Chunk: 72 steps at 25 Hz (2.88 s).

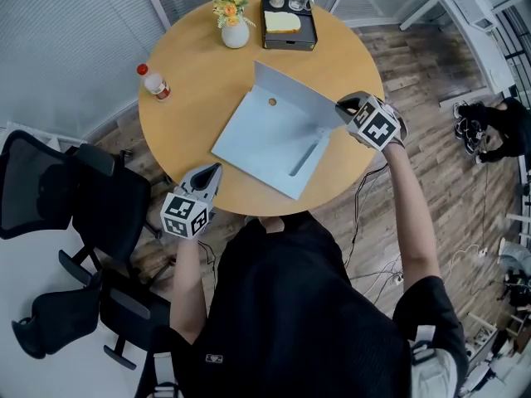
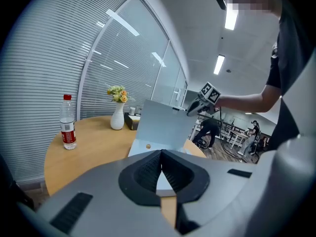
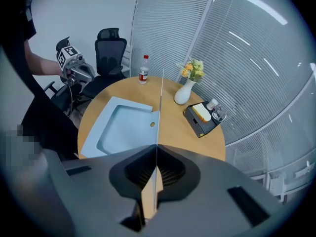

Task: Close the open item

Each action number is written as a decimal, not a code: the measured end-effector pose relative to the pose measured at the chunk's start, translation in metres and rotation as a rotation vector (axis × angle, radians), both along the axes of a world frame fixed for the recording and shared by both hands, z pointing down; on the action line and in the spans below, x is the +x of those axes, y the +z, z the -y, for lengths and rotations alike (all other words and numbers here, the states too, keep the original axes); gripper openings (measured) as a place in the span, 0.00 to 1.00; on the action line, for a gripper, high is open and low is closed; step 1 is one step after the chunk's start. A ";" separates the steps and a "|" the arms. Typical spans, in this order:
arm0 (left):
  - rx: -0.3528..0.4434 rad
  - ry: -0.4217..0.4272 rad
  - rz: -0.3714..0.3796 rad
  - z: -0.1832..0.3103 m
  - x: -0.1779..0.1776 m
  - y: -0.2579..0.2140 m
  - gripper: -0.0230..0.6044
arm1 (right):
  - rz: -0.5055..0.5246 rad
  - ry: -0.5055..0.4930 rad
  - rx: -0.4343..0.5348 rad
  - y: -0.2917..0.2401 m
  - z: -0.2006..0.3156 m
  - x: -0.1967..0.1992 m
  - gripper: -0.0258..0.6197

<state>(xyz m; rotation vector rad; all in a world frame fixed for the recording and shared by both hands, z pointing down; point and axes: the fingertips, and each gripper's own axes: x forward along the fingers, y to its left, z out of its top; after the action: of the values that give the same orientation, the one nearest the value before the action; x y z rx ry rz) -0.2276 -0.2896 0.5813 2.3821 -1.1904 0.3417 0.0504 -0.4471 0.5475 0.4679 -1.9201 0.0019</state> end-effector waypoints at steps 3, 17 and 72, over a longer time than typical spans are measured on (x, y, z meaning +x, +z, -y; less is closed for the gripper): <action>-0.003 0.008 0.000 -0.001 0.002 0.001 0.05 | 0.022 0.001 -0.010 0.001 -0.012 -0.006 0.05; -0.021 0.042 0.008 -0.013 0.012 0.004 0.05 | 0.092 -0.026 -0.076 0.016 -0.071 -0.034 0.05; -0.076 0.101 0.047 -0.057 0.027 0.013 0.05 | -0.111 -0.144 0.231 0.182 -0.207 -0.094 0.09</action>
<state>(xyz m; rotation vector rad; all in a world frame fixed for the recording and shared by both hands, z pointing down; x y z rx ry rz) -0.2006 -0.2322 0.5944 2.3852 -1.0596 0.4692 -0.0433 -0.2405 0.7291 0.4721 -1.8484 -0.3364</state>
